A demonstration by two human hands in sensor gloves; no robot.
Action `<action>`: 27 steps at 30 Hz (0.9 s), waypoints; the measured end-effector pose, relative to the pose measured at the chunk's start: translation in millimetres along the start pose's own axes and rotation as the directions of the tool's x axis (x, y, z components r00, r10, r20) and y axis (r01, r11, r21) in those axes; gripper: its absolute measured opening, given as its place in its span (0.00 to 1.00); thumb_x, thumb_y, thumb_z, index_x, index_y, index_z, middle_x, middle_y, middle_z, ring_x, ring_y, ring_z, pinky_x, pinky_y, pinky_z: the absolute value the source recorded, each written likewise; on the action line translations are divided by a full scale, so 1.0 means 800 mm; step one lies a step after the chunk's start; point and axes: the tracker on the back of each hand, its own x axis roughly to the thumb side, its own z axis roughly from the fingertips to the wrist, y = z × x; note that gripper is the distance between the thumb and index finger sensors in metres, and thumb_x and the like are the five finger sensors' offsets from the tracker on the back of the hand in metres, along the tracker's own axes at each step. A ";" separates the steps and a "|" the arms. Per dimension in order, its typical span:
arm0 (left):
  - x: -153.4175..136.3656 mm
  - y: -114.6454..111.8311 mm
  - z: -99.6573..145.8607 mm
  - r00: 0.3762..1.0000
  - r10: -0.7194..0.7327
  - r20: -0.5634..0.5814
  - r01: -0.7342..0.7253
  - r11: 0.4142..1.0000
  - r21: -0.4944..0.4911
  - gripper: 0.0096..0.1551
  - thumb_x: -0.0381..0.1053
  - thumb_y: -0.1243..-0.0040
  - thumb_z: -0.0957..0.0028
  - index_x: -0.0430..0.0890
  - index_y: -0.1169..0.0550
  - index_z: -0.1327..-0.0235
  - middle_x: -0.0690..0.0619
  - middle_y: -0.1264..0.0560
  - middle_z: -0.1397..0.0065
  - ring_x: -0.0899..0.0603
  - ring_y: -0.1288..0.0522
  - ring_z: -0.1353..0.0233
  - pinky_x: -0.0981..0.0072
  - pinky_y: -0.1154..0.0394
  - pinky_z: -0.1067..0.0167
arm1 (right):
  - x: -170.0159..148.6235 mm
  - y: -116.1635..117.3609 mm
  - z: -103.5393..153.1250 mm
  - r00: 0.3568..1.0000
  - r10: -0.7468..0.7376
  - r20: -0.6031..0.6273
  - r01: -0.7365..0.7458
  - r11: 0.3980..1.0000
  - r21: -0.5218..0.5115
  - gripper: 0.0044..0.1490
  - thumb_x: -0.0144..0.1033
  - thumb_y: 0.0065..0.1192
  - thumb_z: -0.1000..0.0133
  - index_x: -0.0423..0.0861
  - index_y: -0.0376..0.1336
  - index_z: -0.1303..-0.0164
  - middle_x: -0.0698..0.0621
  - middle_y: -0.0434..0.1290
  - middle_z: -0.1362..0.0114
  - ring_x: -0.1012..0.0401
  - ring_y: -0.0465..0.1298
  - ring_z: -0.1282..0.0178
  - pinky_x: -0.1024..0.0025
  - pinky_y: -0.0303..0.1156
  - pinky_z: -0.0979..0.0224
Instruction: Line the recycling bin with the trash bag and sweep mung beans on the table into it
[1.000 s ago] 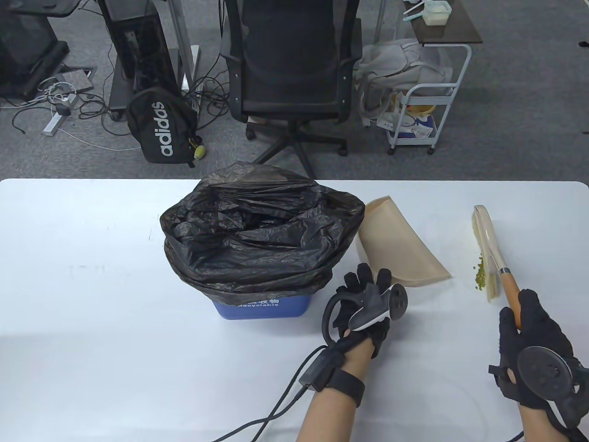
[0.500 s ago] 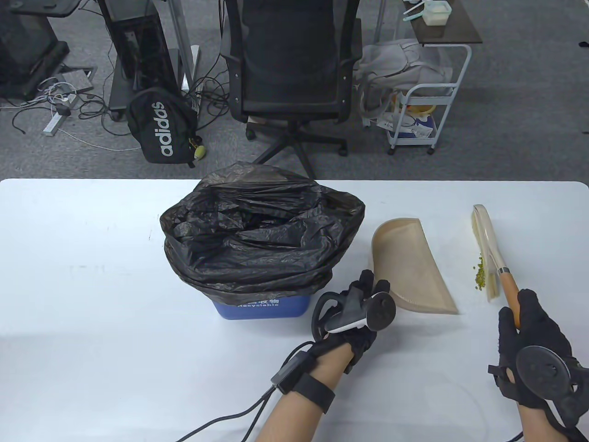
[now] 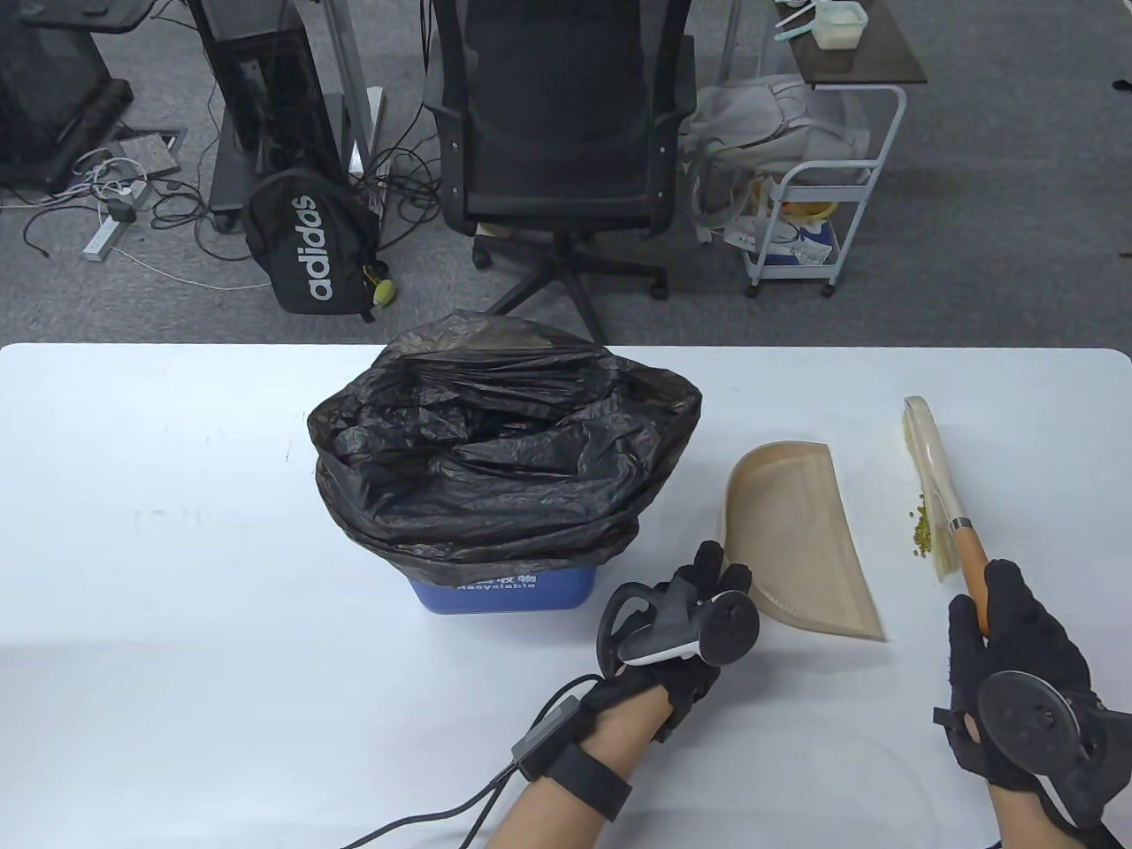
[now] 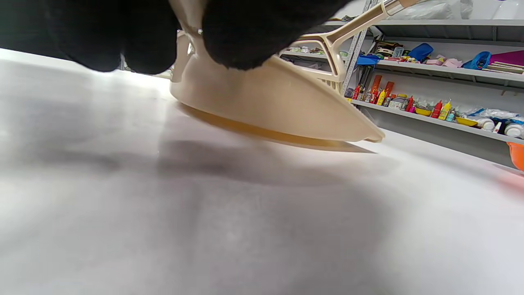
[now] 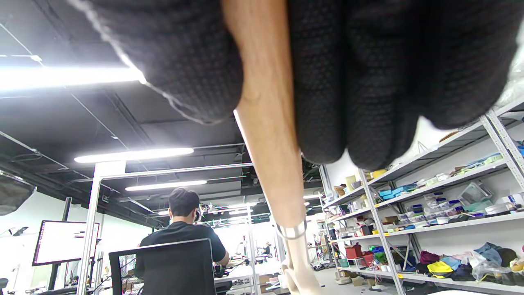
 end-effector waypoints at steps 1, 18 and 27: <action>-0.001 -0.002 0.001 1.000 0.000 0.000 0.000 1.000 0.007 0.42 0.29 0.36 0.49 0.33 0.38 0.19 0.22 0.47 0.17 0.16 0.32 0.25 0.22 0.28 0.36 | 0.001 0.001 0.001 1.000 0.004 0.003 -0.004 1.000 0.002 0.36 0.38 0.71 0.47 0.28 0.72 0.36 0.29 0.83 0.44 0.36 0.86 0.48 0.39 0.80 0.47; -0.010 -0.009 0.002 1.000 0.002 -0.030 -0.001 1.000 0.021 0.43 0.28 0.35 0.49 0.35 0.38 0.19 0.23 0.47 0.17 0.17 0.30 0.26 0.22 0.26 0.38 | 0.032 0.013 0.005 0.991 0.101 0.090 -0.105 0.994 0.034 0.37 0.38 0.72 0.48 0.27 0.72 0.36 0.30 0.84 0.46 0.36 0.86 0.49 0.39 0.80 0.48; -0.008 -0.007 -0.001 0.997 0.007 -0.082 -0.003 0.999 0.042 0.42 0.28 0.35 0.49 0.35 0.37 0.19 0.24 0.45 0.16 0.16 0.29 0.26 0.22 0.24 0.39 | 0.043 0.008 -0.018 0.983 0.150 0.104 -0.156 0.986 0.056 0.36 0.37 0.71 0.47 0.27 0.72 0.36 0.29 0.83 0.44 0.35 0.85 0.47 0.38 0.79 0.47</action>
